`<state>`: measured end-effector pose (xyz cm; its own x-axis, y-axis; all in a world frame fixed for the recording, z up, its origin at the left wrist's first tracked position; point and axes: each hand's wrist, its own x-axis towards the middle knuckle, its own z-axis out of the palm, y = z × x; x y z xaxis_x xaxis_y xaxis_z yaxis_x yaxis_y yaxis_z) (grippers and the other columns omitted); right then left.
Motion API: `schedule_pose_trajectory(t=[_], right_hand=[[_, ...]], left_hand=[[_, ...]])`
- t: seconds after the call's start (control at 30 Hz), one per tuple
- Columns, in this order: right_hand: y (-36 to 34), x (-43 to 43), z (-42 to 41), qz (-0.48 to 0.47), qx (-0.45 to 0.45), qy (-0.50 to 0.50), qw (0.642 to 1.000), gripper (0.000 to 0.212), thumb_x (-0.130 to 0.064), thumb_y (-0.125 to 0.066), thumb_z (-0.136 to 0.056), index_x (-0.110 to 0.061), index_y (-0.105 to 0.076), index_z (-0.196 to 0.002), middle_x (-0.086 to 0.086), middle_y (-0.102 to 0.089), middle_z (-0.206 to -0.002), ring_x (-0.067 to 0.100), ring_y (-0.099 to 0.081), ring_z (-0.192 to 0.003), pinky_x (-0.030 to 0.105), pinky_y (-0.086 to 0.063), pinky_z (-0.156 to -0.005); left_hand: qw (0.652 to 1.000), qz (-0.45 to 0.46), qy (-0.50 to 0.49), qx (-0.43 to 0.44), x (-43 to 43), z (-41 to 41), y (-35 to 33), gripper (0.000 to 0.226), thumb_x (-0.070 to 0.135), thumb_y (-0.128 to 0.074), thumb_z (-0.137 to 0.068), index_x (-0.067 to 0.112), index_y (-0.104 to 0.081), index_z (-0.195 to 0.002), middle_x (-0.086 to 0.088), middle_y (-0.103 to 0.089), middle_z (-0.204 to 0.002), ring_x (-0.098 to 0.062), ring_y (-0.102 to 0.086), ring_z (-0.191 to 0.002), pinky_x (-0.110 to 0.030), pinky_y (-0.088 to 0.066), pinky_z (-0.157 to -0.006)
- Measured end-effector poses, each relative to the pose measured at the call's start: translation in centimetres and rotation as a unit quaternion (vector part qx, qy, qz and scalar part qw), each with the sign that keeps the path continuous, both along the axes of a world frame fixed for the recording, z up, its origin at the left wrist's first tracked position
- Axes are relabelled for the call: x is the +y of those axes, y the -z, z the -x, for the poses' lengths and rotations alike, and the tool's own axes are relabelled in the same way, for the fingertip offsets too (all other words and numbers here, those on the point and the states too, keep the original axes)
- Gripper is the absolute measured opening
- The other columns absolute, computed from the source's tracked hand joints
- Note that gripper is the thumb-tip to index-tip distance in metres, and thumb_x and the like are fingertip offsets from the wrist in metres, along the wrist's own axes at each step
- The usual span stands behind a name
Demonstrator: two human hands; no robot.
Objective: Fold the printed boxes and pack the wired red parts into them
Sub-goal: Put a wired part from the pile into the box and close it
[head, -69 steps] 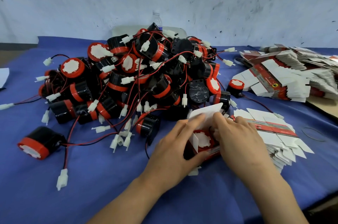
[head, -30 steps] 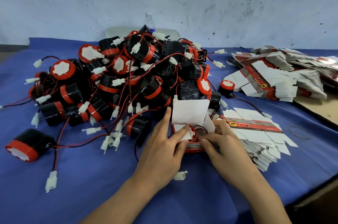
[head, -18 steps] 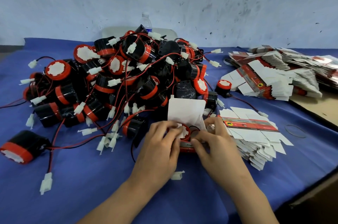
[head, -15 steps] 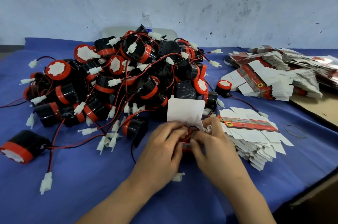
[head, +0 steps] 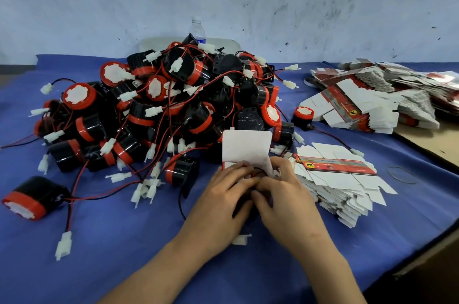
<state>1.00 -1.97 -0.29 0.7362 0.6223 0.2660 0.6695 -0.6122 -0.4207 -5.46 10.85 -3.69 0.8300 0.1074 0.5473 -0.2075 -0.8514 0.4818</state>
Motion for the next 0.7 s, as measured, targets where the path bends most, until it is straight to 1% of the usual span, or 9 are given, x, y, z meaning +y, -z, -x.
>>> schedule_pose_trajectory(t=[0.1,0.2,0.27,0.33,0.43,0.5,0.57,0.63,0.7], right_hand=[[0.6,-0.2,-0.5,-0.087,-0.016,-0.036,0.995,0.004,-0.022,-0.064,-0.089,-0.024,-0.066,-0.091,-0.014,-0.043,-0.131,0.011,-0.056,-0.091,0.031,-0.048,-0.071],[1.5,-0.2,-0.4,-0.164,0.000,-0.057,0.985,0.034,-0.017,-0.066,-0.087,-0.043,-0.046,-0.097,-0.019,-0.049,-0.101,0.002,-0.051,-0.083,0.022,-0.043,-0.065],[1.8,-0.3,-0.2,-0.215,0.052,-0.036,0.974,0.053,-0.017,-0.067,-0.086,-0.054,-0.033,-0.101,-0.020,-0.054,-0.093,0.002,-0.053,-0.083,0.016,-0.043,-0.065],[2.1,-0.4,-0.2,-0.243,0.071,-0.033,0.967,0.055,-0.016,-0.069,-0.084,-0.052,-0.036,-0.109,-0.024,-0.057,-0.098,0.001,-0.056,-0.087,0.012,-0.043,-0.069],[2.4,-0.5,-0.3,-0.247,0.043,-0.053,0.967,0.030,-0.011,-0.070,-0.083,-0.028,-0.061,-0.106,-0.019,-0.058,-0.108,0.000,-0.056,-0.103,0.013,-0.042,-0.085],[2.5,-0.3,-0.3,-0.243,0.054,-0.058,0.967,0.019,-0.010,-0.069,-0.085,-0.017,-0.067,-0.101,-0.015,-0.057,-0.117,0.002,-0.053,-0.115,0.014,-0.040,-0.094],[2.4,-0.3,-0.3,-0.248,0.077,-0.056,0.964,0.015,-0.009,-0.069,-0.085,-0.017,-0.068,-0.098,-0.018,-0.052,-0.125,-0.002,-0.048,-0.120,0.007,-0.036,-0.094],[2.3,-0.2,-0.3,-0.255,0.100,-0.052,0.960,0.011,-0.011,-0.068,-0.086,-0.018,-0.068,-0.095,-0.019,-0.044,-0.134,-0.006,-0.042,-0.125,0.003,-0.032,-0.094],[2.2,-0.1,-0.1,-0.257,0.099,-0.044,0.960,0.006,-0.016,-0.069,-0.086,-0.019,-0.069,-0.091,-0.017,-0.036,-0.137,-0.013,-0.039,-0.123,-0.001,-0.030,-0.092]], left_hand=[[0.999,0.035,-0.019,-0.009,0.3,0.0,-0.1,0.030,0.015,-0.069,-0.087,0.016,-0.065,-0.117,0.006,-0.057,-0.130,-0.002,-0.039,-0.130,-0.025,-0.032,-0.111],[0.998,0.055,-0.039,-0.010,0.6,0.0,-0.2,0.017,0.017,-0.072,-0.085,0.014,-0.069,-0.101,0.005,-0.061,-0.119,-0.006,-0.050,-0.121,-0.019,-0.040,-0.100],[0.997,0.051,-0.050,-0.013,0.6,-0.1,-0.1,0.008,0.016,-0.073,-0.084,0.012,-0.069,-0.089,0.003,-0.062,-0.112,-0.006,-0.050,-0.116,-0.013,-0.038,-0.095],[0.997,0.052,-0.054,-0.009,0.6,0.0,-0.2,0.005,0.014,-0.073,-0.083,0.012,-0.068,-0.084,0.004,-0.062,-0.107,-0.006,-0.050,-0.111,-0.010,-0.037,-0.092],[0.998,0.050,-0.046,-0.007,0.5,0.0,-0.4,0.008,0.011,-0.072,-0.083,0.012,-0.065,-0.082,0.005,-0.061,-0.101,-0.010,-0.053,-0.103,-0.014,-0.039,-0.087],[0.997,0.068,-0.042,-0.019,0.5,0.1,-0.4,0.009,0.009,-0.073,-0.082,0.013,-0.065,-0.082,0.006,-0.063,-0.100,-0.010,-0.055,-0.101,-0.015,-0.041,-0.086],[0.993,0.103,-0.049,-0.032,0.5,0.1,-0.4,0.013,0.012,-0.074,-0.082,0.018,-0.062,-0.085,0.007,-0.064,-0.100,-0.006,-0.057,-0.098,-0.017,-0.043,-0.083],[0.989,0.130,-0.058,-0.039,0.5,0.3,-0.4,0.025,0.016,-0.075,-0.082,0.026,-0.055,-0.093,0.012,-0.060,-0.100,0.001,-0.056,-0.095,-0.010,-0.041,-0.081],[0.991,0.114,-0.048,-0.047,0.7,0.4,-0.4,0.032,0.015,-0.075,-0.082,0.028,-0.057,-0.105,0.013,-0.052,-0.109,0.006,-0.051,-0.103,-0.004,-0.037,-0.086]])
